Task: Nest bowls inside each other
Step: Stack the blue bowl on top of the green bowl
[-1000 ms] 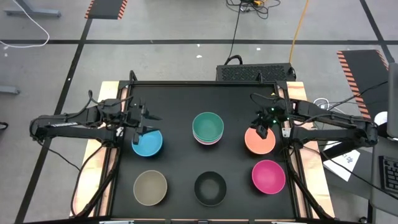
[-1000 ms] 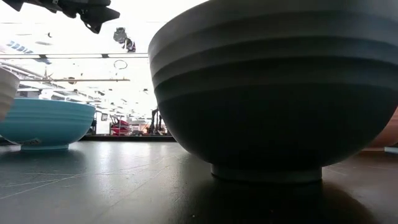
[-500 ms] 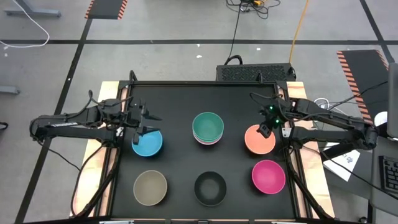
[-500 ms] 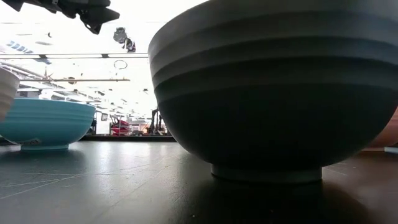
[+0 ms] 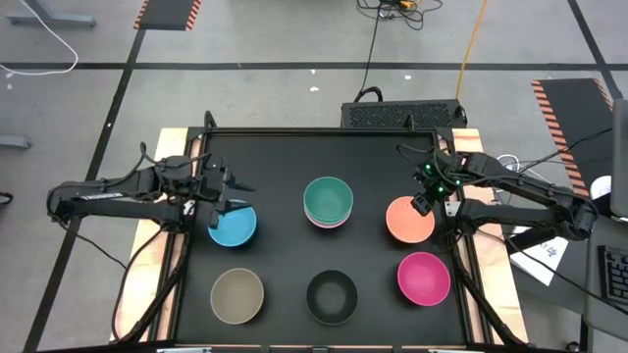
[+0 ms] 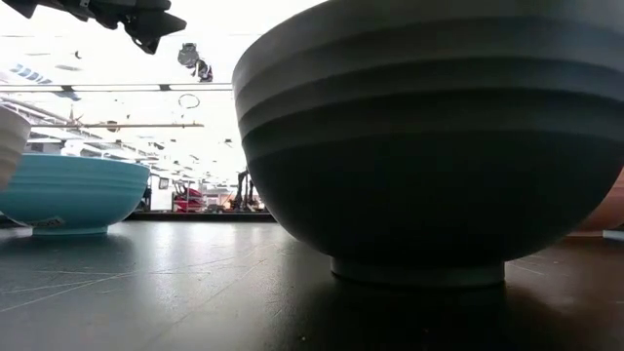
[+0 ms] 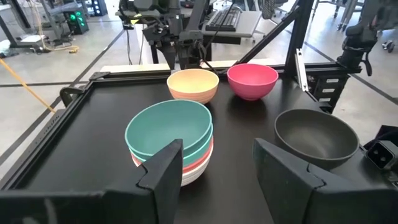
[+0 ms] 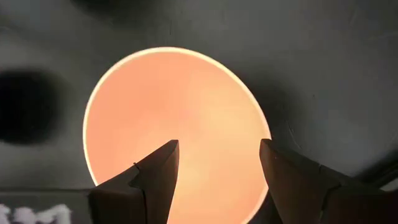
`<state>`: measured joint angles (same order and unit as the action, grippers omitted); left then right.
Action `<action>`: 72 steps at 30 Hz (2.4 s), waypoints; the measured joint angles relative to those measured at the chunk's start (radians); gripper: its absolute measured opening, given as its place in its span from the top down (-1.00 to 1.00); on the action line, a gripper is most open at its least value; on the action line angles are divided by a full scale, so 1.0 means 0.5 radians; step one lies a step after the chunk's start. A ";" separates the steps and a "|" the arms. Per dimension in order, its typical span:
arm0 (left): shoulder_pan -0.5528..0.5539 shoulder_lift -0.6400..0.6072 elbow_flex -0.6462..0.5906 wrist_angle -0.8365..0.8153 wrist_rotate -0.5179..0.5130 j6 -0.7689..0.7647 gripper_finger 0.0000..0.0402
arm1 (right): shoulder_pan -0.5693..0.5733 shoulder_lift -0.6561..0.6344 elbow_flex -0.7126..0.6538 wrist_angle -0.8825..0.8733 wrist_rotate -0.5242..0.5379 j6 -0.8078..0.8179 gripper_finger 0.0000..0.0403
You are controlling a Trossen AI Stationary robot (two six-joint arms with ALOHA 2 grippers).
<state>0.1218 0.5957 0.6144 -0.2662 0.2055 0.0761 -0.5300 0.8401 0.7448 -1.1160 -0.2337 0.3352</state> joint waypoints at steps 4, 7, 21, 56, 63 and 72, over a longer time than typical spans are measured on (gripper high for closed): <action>-0.001 0.000 0.000 -0.003 0.011 0.002 0.01 | -0.002 0.044 0.000 -0.041 0.000 -0.014 -0.08; -0.001 0.000 0.000 -0.003 0.012 0.002 0.01 | -0.002 0.080 0.000 -0.052 -0.002 -0.030 -0.08; 0.000 -0.001 0.000 0.000 0.013 0.005 0.01 | -0.001 0.240 0.000 -0.105 0.003 -0.191 0.13; 0.000 -0.001 0.000 -0.044 0.012 0.031 0.01 | -0.002 0.226 0.138 -0.090 0.205 -0.200 0.28; 0.000 -0.001 0.000 -0.048 0.012 0.030 0.01 | -0.002 0.240 0.138 -0.104 0.327 -0.203 0.28; -0.001 0.000 0.000 -0.310 -0.290 -0.100 0.01 | -0.002 0.234 0.138 -0.045 0.368 -0.236 0.28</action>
<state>0.1215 0.5957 0.6144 -0.4212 0.0608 0.0262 -0.5308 0.9573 0.8139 -1.1382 -0.0498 0.2172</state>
